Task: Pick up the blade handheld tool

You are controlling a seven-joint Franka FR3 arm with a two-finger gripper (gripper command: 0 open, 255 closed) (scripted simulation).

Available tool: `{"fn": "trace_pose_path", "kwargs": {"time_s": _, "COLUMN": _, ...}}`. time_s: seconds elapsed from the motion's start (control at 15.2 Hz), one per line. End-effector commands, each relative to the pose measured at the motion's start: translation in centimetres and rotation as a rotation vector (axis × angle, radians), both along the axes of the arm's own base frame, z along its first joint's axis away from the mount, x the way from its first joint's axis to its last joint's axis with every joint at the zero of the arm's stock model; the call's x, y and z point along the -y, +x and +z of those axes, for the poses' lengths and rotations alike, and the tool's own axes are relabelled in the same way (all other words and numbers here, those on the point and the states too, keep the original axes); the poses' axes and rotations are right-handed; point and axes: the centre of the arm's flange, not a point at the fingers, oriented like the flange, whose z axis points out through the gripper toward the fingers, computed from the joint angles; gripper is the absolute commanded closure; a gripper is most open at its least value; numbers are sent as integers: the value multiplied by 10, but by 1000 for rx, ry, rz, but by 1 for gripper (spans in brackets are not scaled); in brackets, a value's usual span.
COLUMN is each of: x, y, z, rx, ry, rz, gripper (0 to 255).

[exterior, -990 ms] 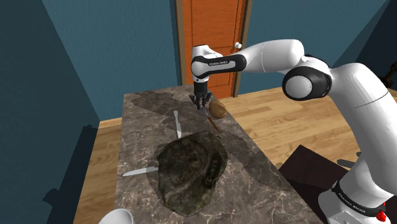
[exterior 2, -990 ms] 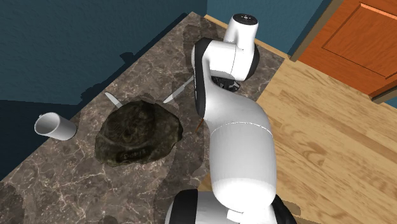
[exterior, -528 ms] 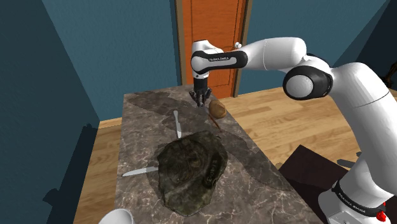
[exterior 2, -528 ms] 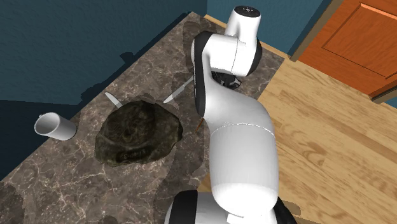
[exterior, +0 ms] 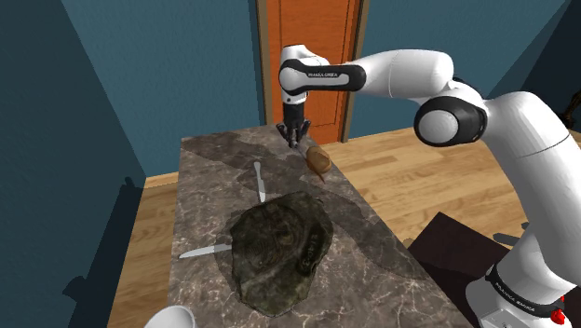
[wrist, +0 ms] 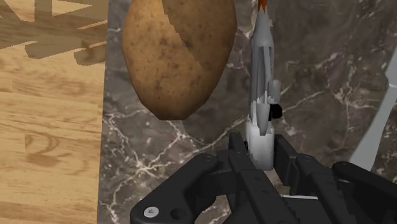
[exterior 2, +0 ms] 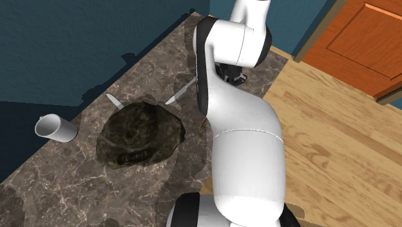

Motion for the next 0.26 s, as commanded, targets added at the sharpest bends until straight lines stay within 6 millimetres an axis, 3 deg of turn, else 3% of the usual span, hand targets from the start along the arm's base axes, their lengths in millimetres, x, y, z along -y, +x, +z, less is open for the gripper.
{"fn": "trace_pose_path", "kwargs": {"time_s": 0.0, "x": 0, "y": 0, "z": 11, "rx": 0, "ry": 0, "rz": 0, "gripper": 255}}
{"fn": "trace_pose_path", "kwargs": {"time_s": 0.2, "x": 0, "y": 0, "z": 17, "rx": 0, "ry": 0, "rz": 0, "gripper": 255}}
